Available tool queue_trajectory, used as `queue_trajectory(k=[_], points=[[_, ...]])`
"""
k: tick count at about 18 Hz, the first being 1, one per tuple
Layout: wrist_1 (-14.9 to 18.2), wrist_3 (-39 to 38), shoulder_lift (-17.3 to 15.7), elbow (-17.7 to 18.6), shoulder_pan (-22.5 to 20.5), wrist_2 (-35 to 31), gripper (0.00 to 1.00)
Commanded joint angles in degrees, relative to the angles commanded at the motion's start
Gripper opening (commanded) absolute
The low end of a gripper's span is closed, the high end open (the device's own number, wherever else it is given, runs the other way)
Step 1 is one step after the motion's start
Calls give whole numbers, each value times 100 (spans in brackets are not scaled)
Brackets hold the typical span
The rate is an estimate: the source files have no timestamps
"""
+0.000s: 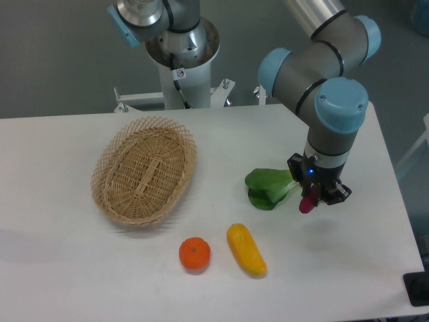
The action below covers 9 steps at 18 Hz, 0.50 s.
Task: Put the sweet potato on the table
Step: 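Hold the purple sweet potato in the gripper above the table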
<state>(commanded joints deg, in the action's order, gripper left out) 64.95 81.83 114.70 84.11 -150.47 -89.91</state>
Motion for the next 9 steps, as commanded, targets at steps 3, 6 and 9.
queue_trajectory(k=[3,6,9], points=[[0,-35,18,0,0,-26,28],[-18,-70,53,-9,9,-26,29],[-35,-105,141,-9,35,-35,29]])
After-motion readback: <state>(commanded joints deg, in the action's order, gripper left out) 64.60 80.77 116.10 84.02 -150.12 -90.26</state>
